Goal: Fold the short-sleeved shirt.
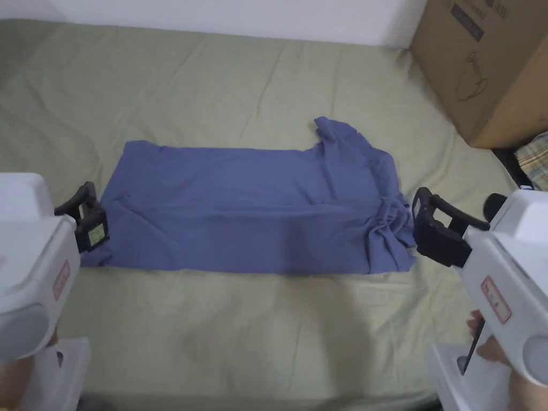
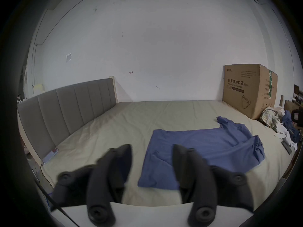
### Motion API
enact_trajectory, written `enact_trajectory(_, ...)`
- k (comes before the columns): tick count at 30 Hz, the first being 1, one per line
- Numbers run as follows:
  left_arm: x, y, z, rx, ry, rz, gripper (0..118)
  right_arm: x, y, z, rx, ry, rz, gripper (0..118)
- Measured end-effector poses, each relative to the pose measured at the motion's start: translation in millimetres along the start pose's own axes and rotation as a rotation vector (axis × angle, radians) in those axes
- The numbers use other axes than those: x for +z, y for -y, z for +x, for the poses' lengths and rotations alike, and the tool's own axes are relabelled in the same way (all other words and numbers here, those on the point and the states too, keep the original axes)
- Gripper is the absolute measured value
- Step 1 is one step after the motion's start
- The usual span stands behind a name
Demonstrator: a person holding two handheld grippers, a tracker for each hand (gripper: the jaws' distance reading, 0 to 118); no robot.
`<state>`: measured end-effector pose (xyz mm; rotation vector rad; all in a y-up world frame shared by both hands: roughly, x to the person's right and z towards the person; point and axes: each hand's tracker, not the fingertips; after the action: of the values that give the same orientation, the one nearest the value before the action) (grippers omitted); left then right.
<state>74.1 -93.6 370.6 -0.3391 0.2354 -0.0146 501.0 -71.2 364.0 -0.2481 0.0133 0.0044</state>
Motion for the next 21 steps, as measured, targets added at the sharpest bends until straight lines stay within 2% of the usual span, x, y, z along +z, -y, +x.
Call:
enact_trajectory(2, 7, 7, 3, 0.005, 0.001, 0.01, 9, 6, 4, 1, 0.009, 0.017, 0.003, 33)
enact_trajectory(3, 10, 8, 4, 0.005, -0.001, 0.018, 1, 7, 6, 2, 0.011, 0.022, 0.01, 10)
enact_trajectory(4, 13, 8, 5, 0.005, 0.004, 0.031, 0, 9, 8, -2, 0.016, 0.029, 0.019, 2)
enact_trajectory(9, 24, 6, 10, 0.02, 0.041, 0.065, 0, 16, 14, -2, -0.007, 0.037, 0.026, 0)
enact_trajectory(14, 26, 1, 12, 0.025, 0.054, 0.082, 0, 18, 16, -7, 0.013, 0.029, 0.016, 0)
enact_trajectory(21, 7, -9, 8, 0.022, 0.074, 0.028, 0, 8, 12, -12, 0.0, 0.007, -0.008, 0)
